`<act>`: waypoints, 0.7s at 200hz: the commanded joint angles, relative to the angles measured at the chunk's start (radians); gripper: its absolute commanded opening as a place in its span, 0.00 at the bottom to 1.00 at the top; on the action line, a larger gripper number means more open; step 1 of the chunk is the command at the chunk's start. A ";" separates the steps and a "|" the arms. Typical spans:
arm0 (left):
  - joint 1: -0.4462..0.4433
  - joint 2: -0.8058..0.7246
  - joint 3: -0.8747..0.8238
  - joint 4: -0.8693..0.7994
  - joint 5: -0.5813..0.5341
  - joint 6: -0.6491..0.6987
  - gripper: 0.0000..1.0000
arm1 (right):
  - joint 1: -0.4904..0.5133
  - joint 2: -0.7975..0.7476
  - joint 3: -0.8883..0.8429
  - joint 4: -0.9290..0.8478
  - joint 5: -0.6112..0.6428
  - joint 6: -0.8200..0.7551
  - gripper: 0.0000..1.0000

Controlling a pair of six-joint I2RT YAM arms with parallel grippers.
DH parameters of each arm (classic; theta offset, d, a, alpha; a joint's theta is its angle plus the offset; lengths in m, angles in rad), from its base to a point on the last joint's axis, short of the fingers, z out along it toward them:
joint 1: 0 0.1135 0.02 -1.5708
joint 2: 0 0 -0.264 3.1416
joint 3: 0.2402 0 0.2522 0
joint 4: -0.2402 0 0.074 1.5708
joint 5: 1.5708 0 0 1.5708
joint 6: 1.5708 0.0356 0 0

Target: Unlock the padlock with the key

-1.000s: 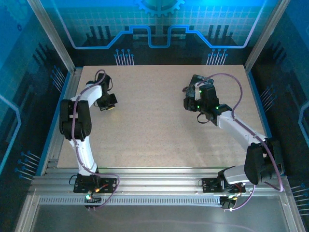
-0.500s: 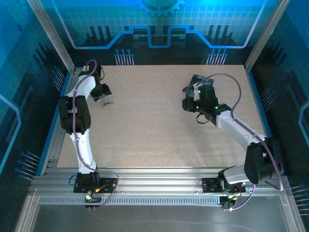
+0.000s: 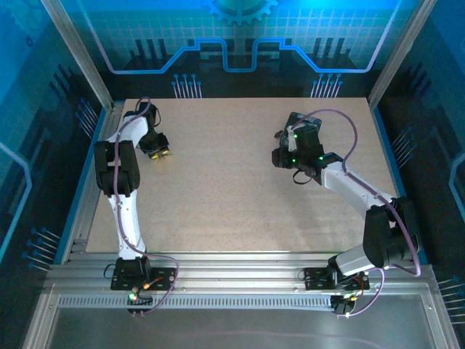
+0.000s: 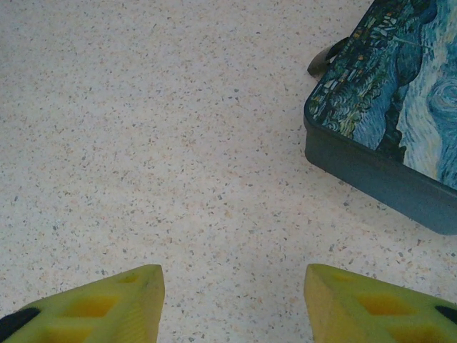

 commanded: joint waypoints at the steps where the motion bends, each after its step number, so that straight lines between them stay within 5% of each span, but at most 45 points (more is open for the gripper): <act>1: 0.005 -0.002 -0.028 -0.008 0.043 0.002 0.27 | 0.014 0.014 0.035 -0.018 0.003 0.002 0.55; 140: -0.085 -0.220 -0.273 0.016 0.130 0.011 0.00 | 0.022 -0.059 -0.028 -0.025 0.019 0.038 0.54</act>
